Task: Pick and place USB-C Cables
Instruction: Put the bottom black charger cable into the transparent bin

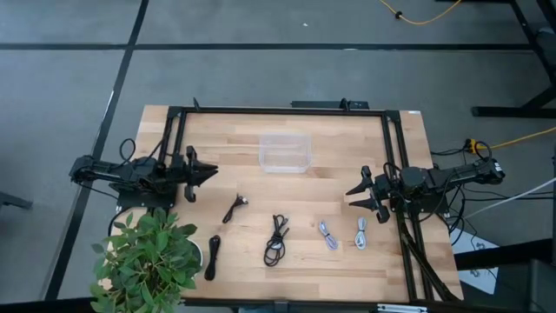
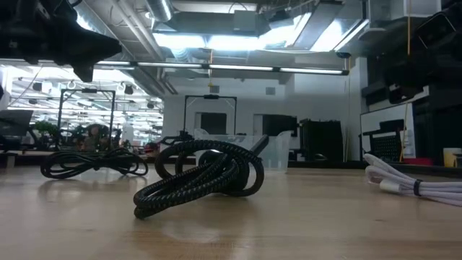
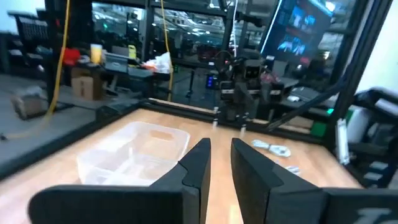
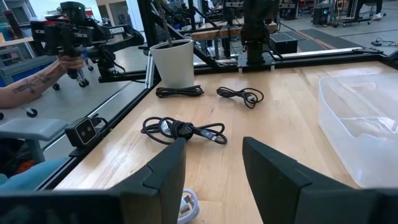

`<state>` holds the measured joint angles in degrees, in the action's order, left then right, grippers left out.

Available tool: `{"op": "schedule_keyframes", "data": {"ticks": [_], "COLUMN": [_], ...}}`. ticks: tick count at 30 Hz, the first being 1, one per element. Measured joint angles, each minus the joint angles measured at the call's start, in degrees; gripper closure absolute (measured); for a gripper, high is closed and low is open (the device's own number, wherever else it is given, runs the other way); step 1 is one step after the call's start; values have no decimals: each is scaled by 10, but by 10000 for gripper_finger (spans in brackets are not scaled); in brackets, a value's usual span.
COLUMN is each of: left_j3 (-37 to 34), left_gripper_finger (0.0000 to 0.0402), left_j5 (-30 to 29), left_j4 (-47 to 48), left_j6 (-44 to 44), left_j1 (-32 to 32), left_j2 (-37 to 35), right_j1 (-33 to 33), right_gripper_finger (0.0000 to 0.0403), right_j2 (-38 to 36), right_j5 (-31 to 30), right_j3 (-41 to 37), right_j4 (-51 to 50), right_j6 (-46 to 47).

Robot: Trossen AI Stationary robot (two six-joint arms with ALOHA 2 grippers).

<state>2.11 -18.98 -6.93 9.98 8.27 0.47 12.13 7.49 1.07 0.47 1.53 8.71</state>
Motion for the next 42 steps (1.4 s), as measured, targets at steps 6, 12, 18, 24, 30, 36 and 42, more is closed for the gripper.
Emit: {"op": "schedule_keyframes", "data": {"ticks": [6,12,18,24,30,36,42], "left_j3": [0,0,0,0,6,79,160], "left_gripper_finger": [345,345,345,345,345,345,345], "left_j5": [34,30,30,28,-46,-81,-72], "left_j4": [-3,-2,-1,8,8,165,322], "left_j6": [1,-17,-16,-16,2,25,114], "left_j1": [0,0,0,0,0,0,0], "left_j2": [0,0,0,0,0,22,84], "right_j1": [0,0,0,0,0,0,0], "right_gripper_finger": [239,239,239,239,239,239,239], "right_j2": [0,0,0,0,0,0,0], "right_j5": [-4,-23,-21,-20,-20,-52,-111], "right_j3": [0,0,0,0,0,0,0], "right_j4": [16,97,205,210,212,215,214], "right_j6": [23,117,86,59,57,14,13]}}
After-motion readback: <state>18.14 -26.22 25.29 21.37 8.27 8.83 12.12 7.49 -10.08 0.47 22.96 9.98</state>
